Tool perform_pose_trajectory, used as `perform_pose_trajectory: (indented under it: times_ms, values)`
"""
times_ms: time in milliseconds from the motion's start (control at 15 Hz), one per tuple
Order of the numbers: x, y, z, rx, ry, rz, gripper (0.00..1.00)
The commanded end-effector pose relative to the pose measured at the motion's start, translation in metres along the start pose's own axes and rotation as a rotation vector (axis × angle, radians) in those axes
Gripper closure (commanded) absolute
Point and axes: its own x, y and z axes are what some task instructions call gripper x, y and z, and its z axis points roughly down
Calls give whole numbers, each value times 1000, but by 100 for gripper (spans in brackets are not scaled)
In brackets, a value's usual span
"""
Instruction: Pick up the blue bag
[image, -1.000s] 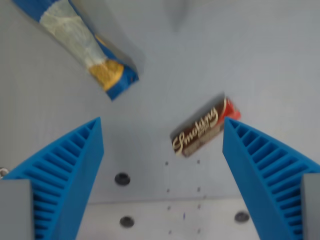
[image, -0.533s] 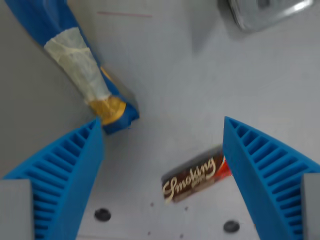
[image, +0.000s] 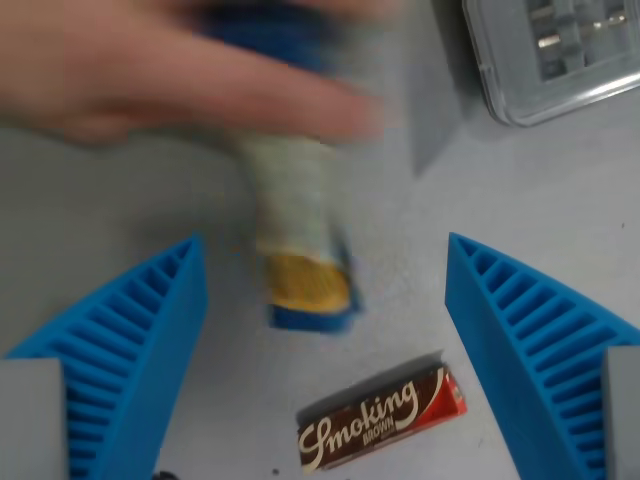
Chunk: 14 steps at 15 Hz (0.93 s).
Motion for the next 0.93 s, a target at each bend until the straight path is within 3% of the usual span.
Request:
perform_pose_trajectory:
  times_ms: [67,467,533,933]
  values:
    - [5,4,8,-25,7,-36,0]
    - [4,5,28,-30,14,-30,0]
    - [4,5,31,-31,13,-29,100]
    - [4,5,31,-31,13,-29,100]
